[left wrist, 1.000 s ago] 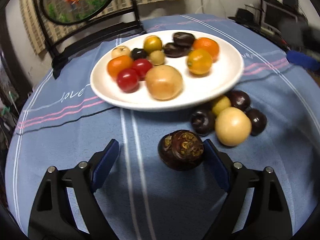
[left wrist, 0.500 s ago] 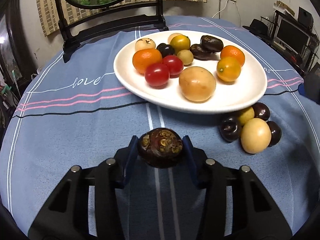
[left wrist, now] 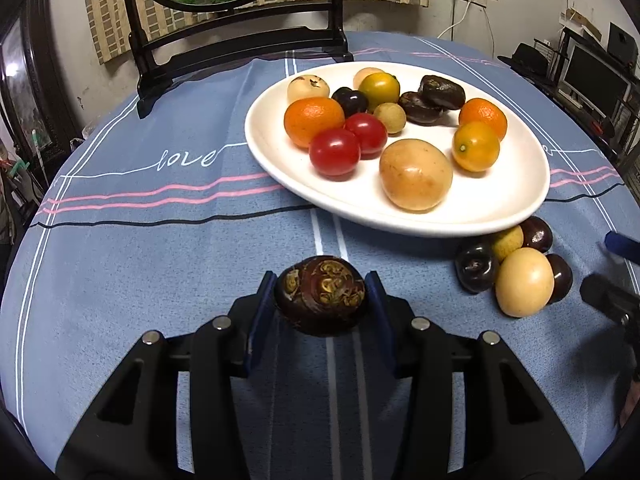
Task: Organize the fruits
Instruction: 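Grasp the dark maroon fruit with the right gripper while the left gripper holds the patterned fruit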
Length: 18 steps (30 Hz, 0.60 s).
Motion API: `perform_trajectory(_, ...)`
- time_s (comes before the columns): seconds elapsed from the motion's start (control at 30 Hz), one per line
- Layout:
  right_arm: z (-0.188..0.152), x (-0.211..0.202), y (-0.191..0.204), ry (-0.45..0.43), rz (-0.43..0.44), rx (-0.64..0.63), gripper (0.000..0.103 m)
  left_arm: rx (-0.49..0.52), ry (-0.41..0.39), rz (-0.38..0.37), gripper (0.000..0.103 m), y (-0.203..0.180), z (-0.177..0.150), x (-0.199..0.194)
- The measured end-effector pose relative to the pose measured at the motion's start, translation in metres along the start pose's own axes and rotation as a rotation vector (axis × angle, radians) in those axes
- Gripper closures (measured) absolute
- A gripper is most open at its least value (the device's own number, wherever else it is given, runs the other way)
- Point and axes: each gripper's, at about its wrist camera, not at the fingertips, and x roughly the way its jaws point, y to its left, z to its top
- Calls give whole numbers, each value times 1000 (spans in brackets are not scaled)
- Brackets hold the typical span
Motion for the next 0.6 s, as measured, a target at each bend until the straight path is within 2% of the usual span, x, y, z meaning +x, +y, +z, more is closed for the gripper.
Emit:
perform_trajectory(0.07,-2,3,2,10,-41,-37,2,1,0,-1,57,0,0,0)
perform_trajectory(0.17,-5,3,17,5,-22,-119,2,1,1,-1,57,0,0,0)
perform_trajectory(0.23,-8,6,25,1,-78,-188,2,3,1,1,57,0,0,0)
perform_trajectory(0.27,-9,11,25,8,-148,-214,2,4,0,2,57,0,0,0)
perform_trajectory(0.3,-8,14,24,11,-182,-220,1,5,0,3,57,-1,0,0)
perform_trajectory(0.37,-2,7,15,-33,-187,-190,2,6,-1,5,57,-1,-1,0)
perform_trajectory(0.43,5,-11,2,-134,-227,-130,2,5,0,4,57,0,-1,0)
perform_trajectory(0.47,7,-18,-6,-170,-227,-96,1,5,-1,4,57,-1,-1,0)
perform_trajectory(0.53,9,-24,-20,-182,-158,-26,1,6,-1,5,56,0,-1,0)
perform_trajectory(0.57,10,-22,-22,-164,-101,-8,1,6,-1,5,56,0,-1,0)
perform_trajectory(0.6,10,-19,-24,-134,1,11,2,7,-1,5,56,0,-1,0)
